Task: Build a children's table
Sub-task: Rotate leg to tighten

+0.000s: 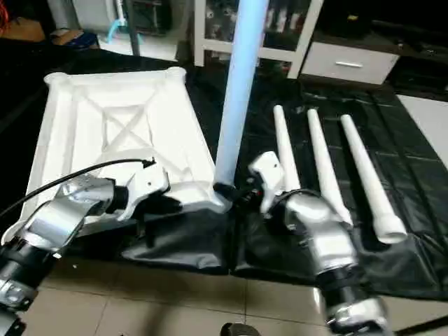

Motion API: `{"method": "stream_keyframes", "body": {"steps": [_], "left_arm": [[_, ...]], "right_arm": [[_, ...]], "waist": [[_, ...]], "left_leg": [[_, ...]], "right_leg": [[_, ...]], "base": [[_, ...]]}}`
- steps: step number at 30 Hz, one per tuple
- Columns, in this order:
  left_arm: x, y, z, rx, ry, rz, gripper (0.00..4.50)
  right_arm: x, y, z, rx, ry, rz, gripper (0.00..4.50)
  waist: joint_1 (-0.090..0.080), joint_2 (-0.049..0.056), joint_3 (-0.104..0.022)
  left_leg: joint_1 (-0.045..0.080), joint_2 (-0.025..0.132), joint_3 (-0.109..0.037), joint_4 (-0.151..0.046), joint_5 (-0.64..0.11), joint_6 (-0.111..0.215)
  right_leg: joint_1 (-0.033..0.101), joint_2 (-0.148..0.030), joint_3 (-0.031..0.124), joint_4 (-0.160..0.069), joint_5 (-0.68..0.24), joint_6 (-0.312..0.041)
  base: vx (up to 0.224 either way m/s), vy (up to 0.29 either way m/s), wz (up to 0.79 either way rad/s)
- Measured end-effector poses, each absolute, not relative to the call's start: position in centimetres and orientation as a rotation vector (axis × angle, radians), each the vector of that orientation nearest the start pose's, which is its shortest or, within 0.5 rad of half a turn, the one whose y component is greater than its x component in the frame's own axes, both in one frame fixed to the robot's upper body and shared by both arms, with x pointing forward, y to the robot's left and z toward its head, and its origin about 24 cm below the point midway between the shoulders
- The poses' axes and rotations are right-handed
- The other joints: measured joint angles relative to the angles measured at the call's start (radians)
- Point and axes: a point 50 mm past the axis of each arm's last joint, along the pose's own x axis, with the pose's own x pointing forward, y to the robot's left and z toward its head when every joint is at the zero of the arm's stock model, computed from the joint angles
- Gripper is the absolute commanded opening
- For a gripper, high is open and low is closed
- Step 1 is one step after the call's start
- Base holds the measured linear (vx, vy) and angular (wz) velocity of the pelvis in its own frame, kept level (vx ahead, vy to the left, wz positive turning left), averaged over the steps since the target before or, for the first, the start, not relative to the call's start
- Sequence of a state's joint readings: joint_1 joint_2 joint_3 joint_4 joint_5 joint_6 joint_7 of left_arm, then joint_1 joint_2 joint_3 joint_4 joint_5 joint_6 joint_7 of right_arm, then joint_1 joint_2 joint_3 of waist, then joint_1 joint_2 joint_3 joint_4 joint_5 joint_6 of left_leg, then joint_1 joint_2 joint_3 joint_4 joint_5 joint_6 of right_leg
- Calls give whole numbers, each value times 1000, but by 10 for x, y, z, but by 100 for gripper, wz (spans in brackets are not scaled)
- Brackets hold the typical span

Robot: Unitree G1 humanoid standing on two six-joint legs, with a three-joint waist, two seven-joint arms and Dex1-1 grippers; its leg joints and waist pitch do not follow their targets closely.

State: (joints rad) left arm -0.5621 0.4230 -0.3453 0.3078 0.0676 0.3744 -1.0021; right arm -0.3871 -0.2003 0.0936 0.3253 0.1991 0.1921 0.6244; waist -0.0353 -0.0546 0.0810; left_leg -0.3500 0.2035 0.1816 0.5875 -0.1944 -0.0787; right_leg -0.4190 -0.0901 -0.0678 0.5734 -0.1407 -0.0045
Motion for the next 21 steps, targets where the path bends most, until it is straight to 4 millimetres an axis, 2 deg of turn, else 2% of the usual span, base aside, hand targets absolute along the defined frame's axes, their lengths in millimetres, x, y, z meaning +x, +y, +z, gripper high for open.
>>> {"method": "stream_keyframes", "body": {"steps": [4,7,8,9,11,12,13,14,15,16,17,18,19,21], "left_arm": [[325,113,69,486,491,-1012,0],[327,106,67,464,492,-989,0],[327,106,66,464,494,-985,0],[327,106,66,465,495,-984,0],[327,108,66,468,497,-982,0],[327,108,66,469,493,-982,0],[327,108,67,472,489,-984,0],[327,110,68,475,488,-985,0],[327,111,69,479,486,-989,0],[327,110,70,481,484,-1000,0],[326,109,70,481,482,-1006,0],[325,108,70,480,470,-1015,0],[325,107,71,486,458,-1028,0],[323,107,73,499,449,-1051,0]], "right_arm": [[318,-98,54,13,179,415,188],[320,-86,53,34,167,297,188],[321,-85,52,38,159,292,188],[321,-84,51,39,153,294,188],[321,-86,48,42,137,328,188],[321,-87,49,40,130,345,188],[321,-88,50,37,120,361,188],[321,-87,51,40,112,375,188],[320,-88,52,49,106,395,188],[317,-94,52,44,100,413,244],[314,-101,52,45,96,424,258],[313,-104,53,37,93,443,258],[313,-108,55,21,92,474,260],[313,-112,59,11,81,504,287]], "waist": [[-22,1,1],[-43,14,9],[-44,18,11],[-45,22,14],[-44,15,19],[-44,10,22],[-45,15,25],[-45,27,30],[-43,31,33],[-27,30,37],[-14,4,34],[-4,-8,33],[15,-11,30],[36,0,21]], "left_leg": [[-3,-3,-14,-2,0,0],[-2,-2,-35,-4,0,1],[-2,-2,-39,-6,0,1],[-1,-1,-39,-9,0,1],[7,-2,-33,-12,0,1],[13,-2,-33,-13,0,1],[16,-1,-38,-16,-1,1],[17,3,-42,-21,-1,0],[12,4,-44,-31,-1,0],[12,2,-40,-36,-1,0],[21,1,-16,-35,0,0],[27,-2,-4,-32,-1,-1],[20,-6,-5,-32,-2,-1],[-3,-5,-16,-37,1,-4]], "right_leg": [[2,-1,-15,-25,-1,1],[23,-4,-50,-61,-4,-1],[28,-4,-56,-68,-6,-1],[29,-4,-57,-66,-12,-2],[29,-5,-49,-55,-16,-5],[27,-5,-52,-57,-16,-5],[32,-6,-66,-67,-16,-4],[39,-10,-88,-82,-17,-3],[49,-17,-98,-80,-25,0],[46,-20,-78,-26,-55,-5],[42,-23,-38,17,-68,-8],[29,-21,-14,32,-56,6],[16,-18,-6,43,-56,7],[7,-5,-1,41,-55,5]], "base": [[-14,8,-3],[-31,28,-5],[-38,54,-4],[0,0,0],[0,0,0],[0,0,0],[0,0,0],[0,0,0],[0,0,0],[0,0,0],[0,0,0],[99,-126,35],[129,-131,10],[118,-107,-1]]}}
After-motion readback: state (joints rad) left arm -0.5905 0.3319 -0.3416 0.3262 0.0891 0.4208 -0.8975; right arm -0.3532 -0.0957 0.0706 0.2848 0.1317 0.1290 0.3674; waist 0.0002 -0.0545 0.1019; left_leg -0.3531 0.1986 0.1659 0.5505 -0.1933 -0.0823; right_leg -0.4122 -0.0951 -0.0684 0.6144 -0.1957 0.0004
